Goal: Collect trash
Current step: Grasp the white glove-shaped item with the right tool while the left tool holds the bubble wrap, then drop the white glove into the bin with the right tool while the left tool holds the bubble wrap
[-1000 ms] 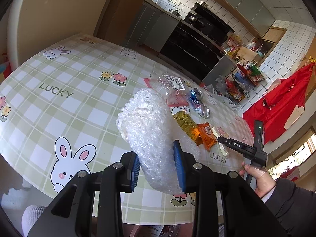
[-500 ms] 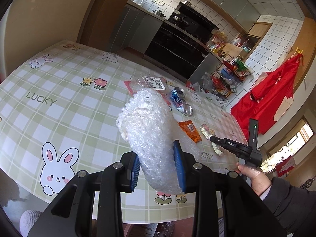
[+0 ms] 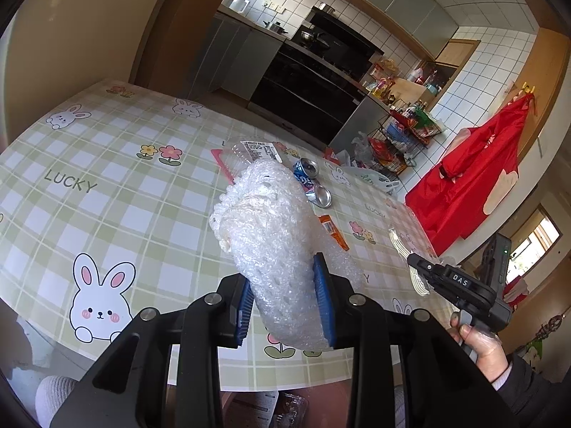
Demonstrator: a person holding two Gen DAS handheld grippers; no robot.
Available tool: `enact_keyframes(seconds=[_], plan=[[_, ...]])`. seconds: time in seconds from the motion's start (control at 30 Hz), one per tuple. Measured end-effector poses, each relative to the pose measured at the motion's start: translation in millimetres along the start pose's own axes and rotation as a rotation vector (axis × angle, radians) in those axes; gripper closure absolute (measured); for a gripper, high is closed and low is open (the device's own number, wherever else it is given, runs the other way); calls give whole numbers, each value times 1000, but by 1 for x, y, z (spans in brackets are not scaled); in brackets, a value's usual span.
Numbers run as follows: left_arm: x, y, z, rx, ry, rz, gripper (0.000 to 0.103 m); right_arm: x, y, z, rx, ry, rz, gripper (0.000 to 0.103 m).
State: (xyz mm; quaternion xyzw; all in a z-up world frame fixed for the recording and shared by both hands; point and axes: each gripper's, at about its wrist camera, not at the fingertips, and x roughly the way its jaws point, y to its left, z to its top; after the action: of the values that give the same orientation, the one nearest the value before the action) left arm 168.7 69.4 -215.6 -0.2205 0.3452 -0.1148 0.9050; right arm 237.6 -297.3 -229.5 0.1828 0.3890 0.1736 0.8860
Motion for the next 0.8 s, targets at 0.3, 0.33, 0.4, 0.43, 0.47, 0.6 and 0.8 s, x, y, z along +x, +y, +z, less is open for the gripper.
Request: enact_keyframes(seconds=[0.3,0.33,0.4,0.43,0.47,0.6,0.8], plan=[[-18,-13,-5,24,-19,-24,72,-53,34,-29,-109,-41,25,80],[-20,-15,-7,28,-20,-26,72,-59,39,-33,-125,-45,25,80],[-24,-19,-9,39,-20,-31,72,-66,46,-40,-142,-52,31,80],[-27,-21,-10,45,-21,-34,72,-70,49,-44,-144,-56,39,80],[-29,-23,-11,50,-23,-38,72,-73,50,-47,-143,-56,46,80],[-42,-31,-18,70,-34,-53,72,-83,58,-66,-137,-52,66,80],[-67,-40,-30,85,-69,-63,72,-99,72,-95,-168,-41,78,80]])
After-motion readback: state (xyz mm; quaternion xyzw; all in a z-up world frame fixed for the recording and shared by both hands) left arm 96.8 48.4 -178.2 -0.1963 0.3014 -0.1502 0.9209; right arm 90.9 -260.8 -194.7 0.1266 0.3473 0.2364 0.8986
